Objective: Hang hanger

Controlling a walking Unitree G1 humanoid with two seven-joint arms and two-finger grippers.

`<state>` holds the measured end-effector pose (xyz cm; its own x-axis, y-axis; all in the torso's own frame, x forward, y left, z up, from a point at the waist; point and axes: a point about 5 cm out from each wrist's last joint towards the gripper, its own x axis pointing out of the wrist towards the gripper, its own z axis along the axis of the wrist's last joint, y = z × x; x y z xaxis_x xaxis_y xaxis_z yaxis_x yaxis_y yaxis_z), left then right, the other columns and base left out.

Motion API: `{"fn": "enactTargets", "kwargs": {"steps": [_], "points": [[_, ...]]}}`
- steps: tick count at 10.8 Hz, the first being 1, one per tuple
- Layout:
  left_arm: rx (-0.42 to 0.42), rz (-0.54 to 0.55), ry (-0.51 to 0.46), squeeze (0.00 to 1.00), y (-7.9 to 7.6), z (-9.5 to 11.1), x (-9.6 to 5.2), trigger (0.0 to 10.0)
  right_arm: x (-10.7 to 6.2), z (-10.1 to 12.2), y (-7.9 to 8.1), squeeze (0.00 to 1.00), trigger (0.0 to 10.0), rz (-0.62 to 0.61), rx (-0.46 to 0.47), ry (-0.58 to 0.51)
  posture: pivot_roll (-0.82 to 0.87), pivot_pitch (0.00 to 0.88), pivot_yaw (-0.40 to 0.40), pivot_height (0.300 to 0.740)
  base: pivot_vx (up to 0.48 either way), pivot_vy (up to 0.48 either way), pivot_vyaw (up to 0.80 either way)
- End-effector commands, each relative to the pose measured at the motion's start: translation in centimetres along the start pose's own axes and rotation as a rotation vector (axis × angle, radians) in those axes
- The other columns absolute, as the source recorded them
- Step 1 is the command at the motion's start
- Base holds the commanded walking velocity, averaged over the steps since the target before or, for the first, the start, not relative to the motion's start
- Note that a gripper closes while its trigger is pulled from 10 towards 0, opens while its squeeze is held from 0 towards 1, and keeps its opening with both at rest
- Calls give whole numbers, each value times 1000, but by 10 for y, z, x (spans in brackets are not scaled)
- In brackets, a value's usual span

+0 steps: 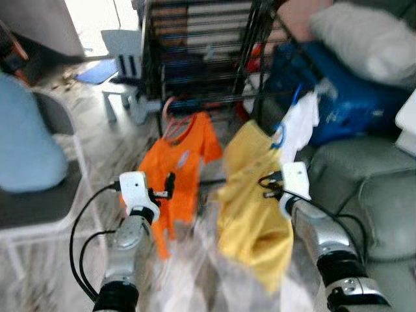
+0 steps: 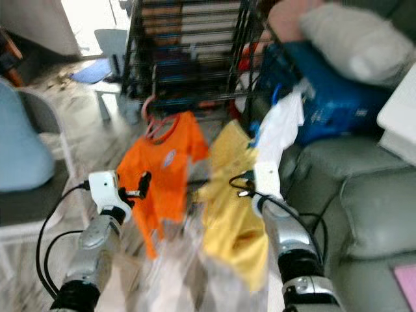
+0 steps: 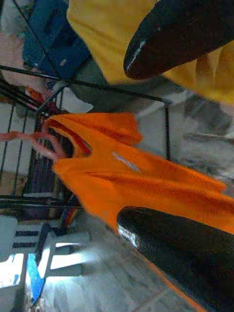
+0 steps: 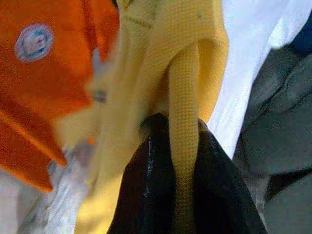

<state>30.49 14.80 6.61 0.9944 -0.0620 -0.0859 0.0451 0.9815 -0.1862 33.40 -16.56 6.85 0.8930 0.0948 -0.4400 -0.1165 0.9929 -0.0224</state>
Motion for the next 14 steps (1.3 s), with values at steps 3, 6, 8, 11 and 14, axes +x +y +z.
{"fn": "enactTargets", "kwargs": {"steps": [3,6,8,11,14], "points": [[7,16,-1,0,7,3,1,10000,4,27,10,0,10000,39,-23,-91,-159,31,26,740,399,263,0],[16,15,-6,0,5,3,0,10000,7,37,16,0,10000,46,-37,-121,-157,32,24,740,209,242,0],[19,11,-5,0,3,3,0,10000,10,47,12,0,10000,24,-29,-137,-158,32,25,740,0,0,0],[20,6,-2,0,2,3,1,10000,17,56,13,0,10000,34,-2,-108,-157,34,22,740,0,0,0],[27,13,8,0,3,2,0,10000,26,68,13,0,10000,29,32,-26,-139,30,9,740,0,0,0]]}}
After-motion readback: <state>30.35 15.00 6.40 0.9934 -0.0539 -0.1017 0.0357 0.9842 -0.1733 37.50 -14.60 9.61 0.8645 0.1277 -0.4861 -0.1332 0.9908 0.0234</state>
